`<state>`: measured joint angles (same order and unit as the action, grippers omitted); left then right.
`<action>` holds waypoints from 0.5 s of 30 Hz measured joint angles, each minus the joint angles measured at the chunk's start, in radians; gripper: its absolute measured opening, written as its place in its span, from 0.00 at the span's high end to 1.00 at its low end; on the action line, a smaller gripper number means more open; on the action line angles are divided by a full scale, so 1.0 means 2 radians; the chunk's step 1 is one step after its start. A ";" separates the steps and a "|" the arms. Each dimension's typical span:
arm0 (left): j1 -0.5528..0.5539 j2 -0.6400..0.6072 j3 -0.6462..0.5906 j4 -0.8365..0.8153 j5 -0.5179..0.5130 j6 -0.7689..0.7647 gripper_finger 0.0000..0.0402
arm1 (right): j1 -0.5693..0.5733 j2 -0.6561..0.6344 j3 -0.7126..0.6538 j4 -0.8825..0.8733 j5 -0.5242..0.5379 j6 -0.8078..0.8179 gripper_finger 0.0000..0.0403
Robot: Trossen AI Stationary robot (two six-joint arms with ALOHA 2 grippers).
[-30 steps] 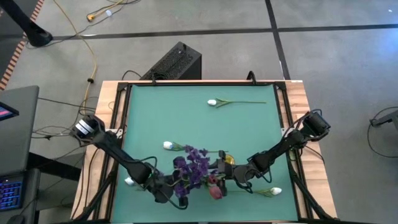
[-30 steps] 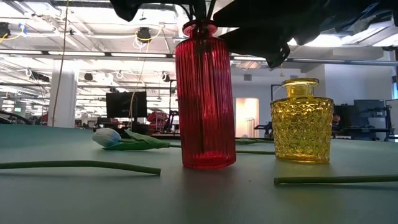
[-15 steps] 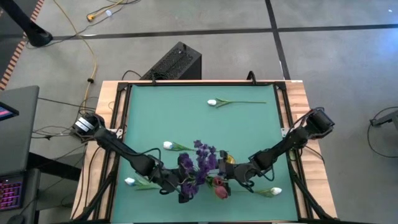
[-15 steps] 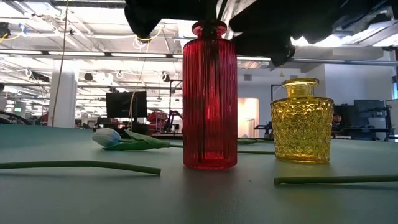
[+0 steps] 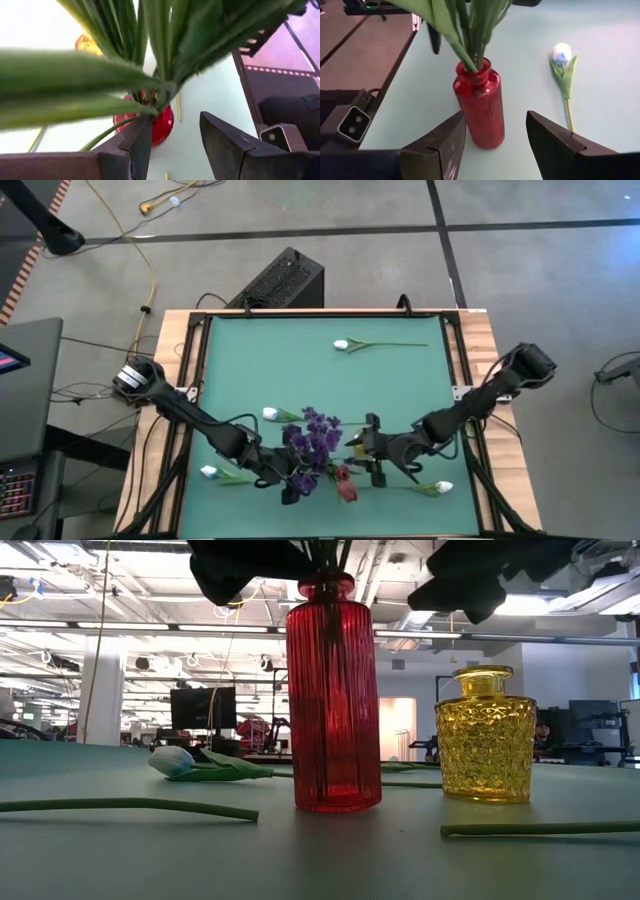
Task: Sort flowers into vase by color
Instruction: Put the violet flowers into the red flower vase
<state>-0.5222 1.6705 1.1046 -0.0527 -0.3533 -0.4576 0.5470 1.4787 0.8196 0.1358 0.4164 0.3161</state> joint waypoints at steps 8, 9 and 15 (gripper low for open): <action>0.020 -0.001 0.013 -0.029 0.044 0.000 0.62 | 0.001 -0.008 0.000 -0.017 -0.011 0.002 0.42; 0.022 -0.001 0.019 -0.043 0.044 0.000 0.62 | 0.001 -0.008 0.000 -0.020 -0.018 0.004 0.42; 0.022 -0.002 0.077 -0.163 0.040 0.005 0.62 | 0.001 -0.008 0.000 -0.048 -0.051 0.025 0.42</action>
<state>-0.4775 1.6672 1.2594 -0.3797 -0.2724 -0.4473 0.5497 1.4631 0.8196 0.0391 0.3139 0.3657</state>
